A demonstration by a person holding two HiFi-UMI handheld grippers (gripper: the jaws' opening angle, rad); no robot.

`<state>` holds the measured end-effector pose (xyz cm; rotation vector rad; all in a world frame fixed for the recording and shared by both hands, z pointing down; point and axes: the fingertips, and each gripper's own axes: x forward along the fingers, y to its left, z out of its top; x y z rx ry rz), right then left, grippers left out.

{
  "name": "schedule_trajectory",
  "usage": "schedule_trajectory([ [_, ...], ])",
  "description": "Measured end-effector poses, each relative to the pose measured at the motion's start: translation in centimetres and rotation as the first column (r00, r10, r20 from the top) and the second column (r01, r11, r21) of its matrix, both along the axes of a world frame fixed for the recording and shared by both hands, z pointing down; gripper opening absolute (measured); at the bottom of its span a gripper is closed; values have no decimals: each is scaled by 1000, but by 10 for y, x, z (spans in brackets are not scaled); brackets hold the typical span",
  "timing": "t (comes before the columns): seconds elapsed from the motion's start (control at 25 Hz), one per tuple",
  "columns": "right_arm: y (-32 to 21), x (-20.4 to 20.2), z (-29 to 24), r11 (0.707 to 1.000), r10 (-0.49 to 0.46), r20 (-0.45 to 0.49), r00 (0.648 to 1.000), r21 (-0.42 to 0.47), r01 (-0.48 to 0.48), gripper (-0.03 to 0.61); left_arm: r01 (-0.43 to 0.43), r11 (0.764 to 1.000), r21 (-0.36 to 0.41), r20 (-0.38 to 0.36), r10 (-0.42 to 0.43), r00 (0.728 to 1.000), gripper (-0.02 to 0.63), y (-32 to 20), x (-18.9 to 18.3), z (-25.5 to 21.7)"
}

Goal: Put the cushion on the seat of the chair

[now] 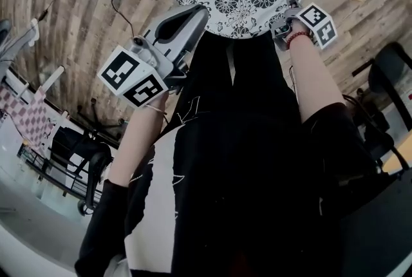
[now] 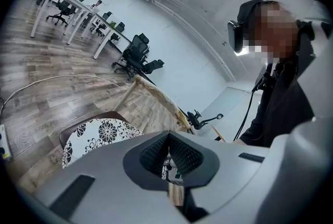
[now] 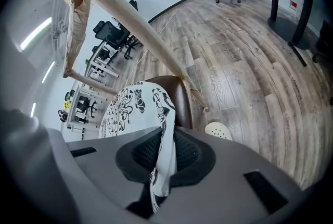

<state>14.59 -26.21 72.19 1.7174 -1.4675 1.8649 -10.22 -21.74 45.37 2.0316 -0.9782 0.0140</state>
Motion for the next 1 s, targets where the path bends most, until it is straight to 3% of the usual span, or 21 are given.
schedule_trajectory([
  [0.4,-11,-1,0,999,-49,-47,998,-14,48,26,-27,1000,-13,-28,27,999,11,-10,7,-1],
  [0.8,-8,1,11,999,-14,-43,999,-43,12,28,-36,999,-23,-29,36,999,11,-16,9,2],
  [1.0,-9,2,16,993,-111,-81,991,-44,107,28,-35,999,-30,-32,34,999,11,-14,14,4],
])
